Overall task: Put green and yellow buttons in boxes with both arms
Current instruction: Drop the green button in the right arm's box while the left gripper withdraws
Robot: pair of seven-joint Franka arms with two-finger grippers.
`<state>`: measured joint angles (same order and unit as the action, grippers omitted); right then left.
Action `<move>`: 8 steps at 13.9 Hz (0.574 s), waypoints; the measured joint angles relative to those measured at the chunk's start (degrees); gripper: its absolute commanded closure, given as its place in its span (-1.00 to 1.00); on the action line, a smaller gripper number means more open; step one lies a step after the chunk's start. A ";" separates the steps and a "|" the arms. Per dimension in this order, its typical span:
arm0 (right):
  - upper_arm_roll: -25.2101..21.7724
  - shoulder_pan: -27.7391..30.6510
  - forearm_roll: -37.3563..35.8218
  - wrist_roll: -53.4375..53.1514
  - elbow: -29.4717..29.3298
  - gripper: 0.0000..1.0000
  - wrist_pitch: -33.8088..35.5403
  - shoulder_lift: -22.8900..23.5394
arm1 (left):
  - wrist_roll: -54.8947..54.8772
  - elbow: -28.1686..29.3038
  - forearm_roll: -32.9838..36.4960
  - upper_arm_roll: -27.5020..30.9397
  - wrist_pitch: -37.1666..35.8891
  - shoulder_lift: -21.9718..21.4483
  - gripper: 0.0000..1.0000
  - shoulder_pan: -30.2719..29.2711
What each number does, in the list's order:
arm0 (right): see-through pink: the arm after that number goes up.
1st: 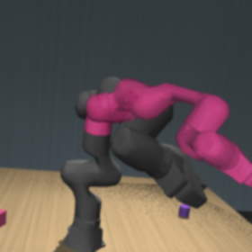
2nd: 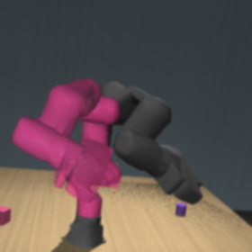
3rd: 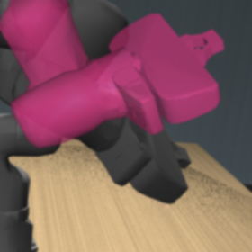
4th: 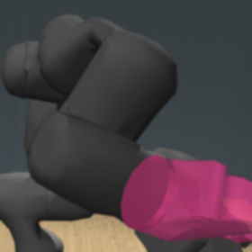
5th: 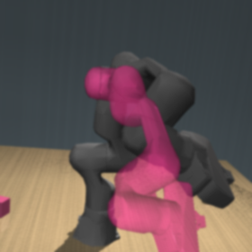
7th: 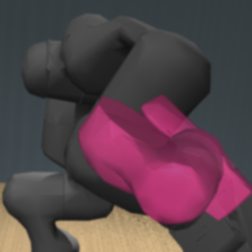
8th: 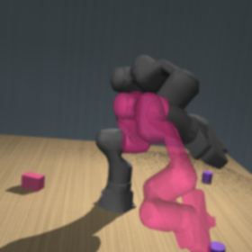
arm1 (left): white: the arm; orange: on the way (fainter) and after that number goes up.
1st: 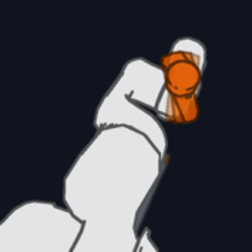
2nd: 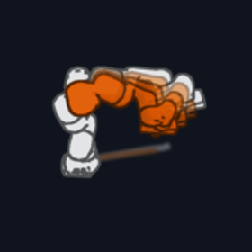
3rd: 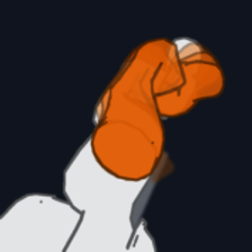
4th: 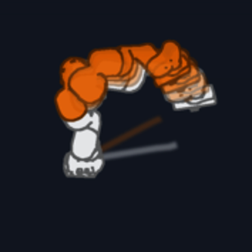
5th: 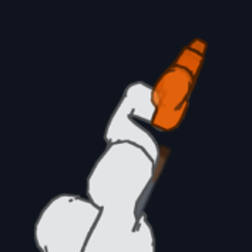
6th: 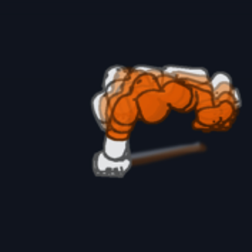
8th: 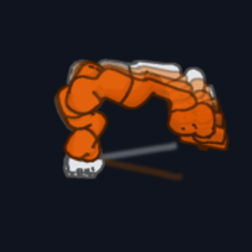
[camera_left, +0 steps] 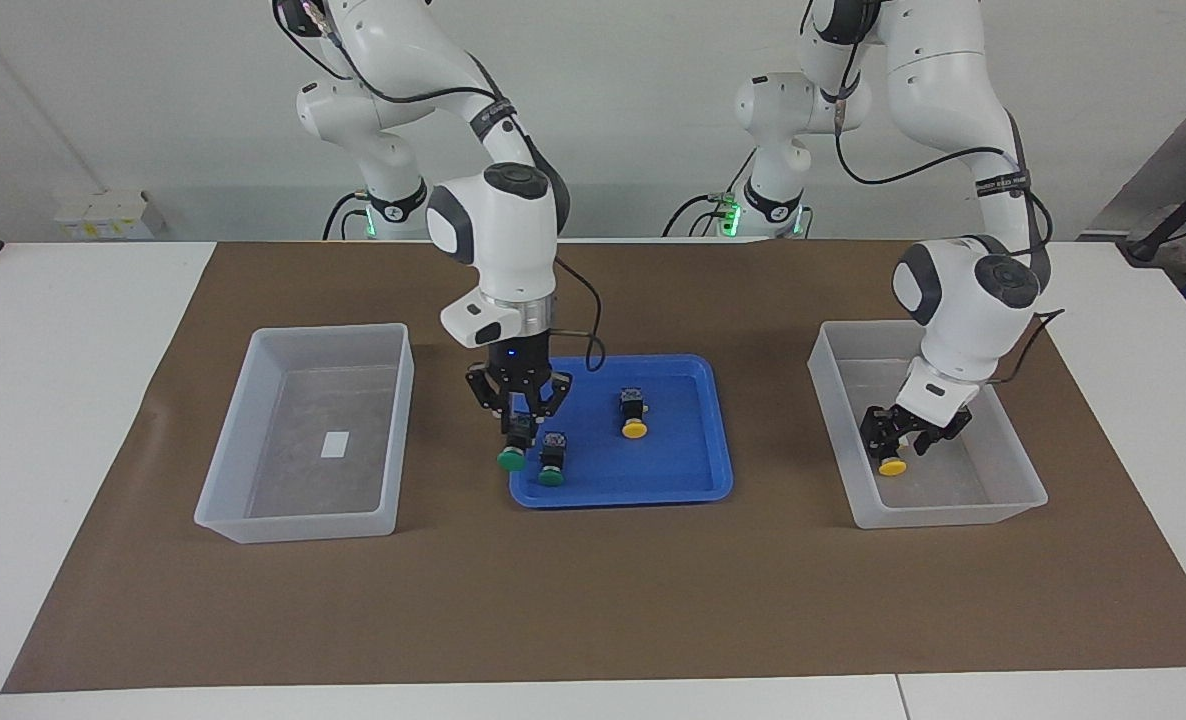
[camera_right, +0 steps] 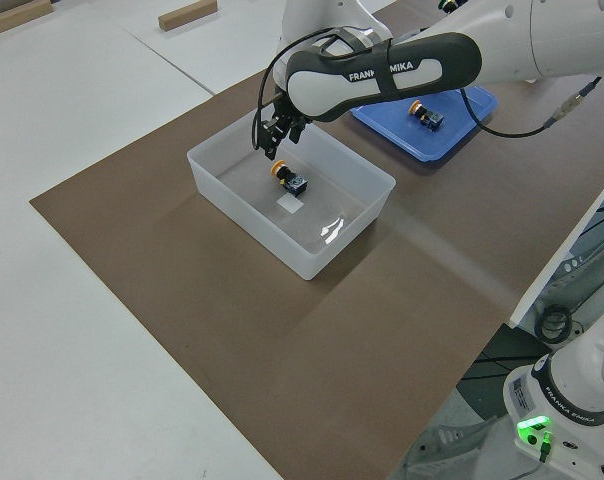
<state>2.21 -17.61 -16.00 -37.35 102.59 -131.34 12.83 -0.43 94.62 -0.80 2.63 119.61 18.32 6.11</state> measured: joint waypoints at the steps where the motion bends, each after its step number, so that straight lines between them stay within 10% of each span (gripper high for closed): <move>1: -0.01 1.00 0.11 2.04 0.01 1.00 1.07 -0.47 | 1.74 -1.94 0.00 -0.05 -1.96 0.05 -0.36 1.34; 8: -0.04 10.79 8.37 22.10 1.67 1.00 2.86 -1.91 | 18.02 -1.43 -0.04 -0.36 -1.62 1.52 -0.36 15.09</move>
<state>2.17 -6.82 -7.63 -15.25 104.25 -128.48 10.93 17.59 93.19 -0.84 2.28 117.99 19.84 21.20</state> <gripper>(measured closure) 0.643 0.317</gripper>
